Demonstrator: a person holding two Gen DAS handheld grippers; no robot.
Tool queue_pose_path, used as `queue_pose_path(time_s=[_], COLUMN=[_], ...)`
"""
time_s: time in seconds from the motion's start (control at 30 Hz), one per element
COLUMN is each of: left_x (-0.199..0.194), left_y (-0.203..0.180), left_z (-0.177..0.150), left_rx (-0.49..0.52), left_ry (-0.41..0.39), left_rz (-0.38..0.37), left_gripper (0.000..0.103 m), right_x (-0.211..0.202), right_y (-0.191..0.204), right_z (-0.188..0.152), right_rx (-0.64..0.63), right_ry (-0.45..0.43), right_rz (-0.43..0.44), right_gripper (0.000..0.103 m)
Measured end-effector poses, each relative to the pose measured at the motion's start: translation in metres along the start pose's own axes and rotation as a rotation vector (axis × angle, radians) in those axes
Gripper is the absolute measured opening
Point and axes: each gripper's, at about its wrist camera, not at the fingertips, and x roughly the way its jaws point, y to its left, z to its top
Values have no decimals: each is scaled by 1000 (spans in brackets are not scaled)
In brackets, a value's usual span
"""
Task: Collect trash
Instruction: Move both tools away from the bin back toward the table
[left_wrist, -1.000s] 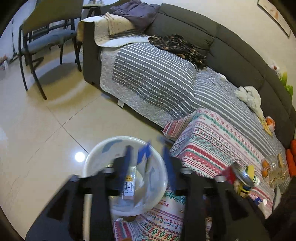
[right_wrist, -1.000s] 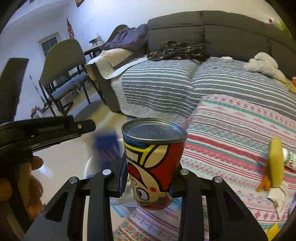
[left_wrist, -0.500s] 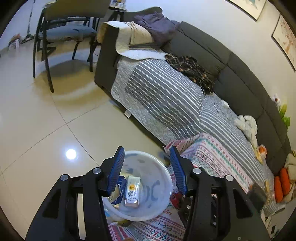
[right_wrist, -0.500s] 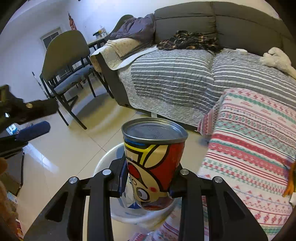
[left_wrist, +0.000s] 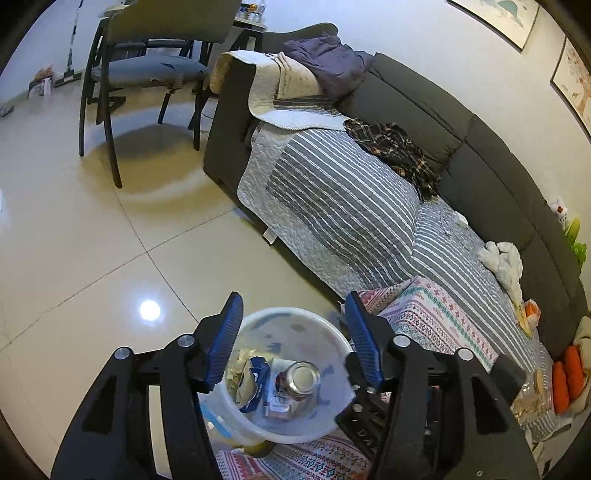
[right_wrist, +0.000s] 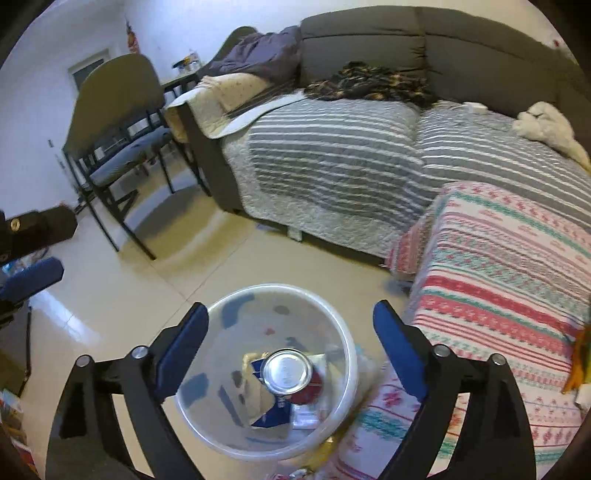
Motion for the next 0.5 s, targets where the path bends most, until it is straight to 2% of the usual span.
queue_pose_path(time_s=[0.1, 0.23, 0.4, 0.5], left_x=[0, -2, -2, -3], left_y=[-8, -24, -54, -75], left_z=[-3, -11, -30, -43], left_rx=[28, 82, 204, 276], left_ry=[-15, -56, -106, -133], left_rz=[22, 79, 156, 176], left_gripper=[72, 91, 95, 96], right_x=[-10, -24, -49, -67], right_y=[-11, -32, -65, -81], right_z=[2, 6, 6, 6], right_rx=[8, 42, 92, 97], right_ry=[-16, -27, -58, -91], right_rz=[-53, -127, -206, -258], right_gripper=[95, 96, 96, 96])
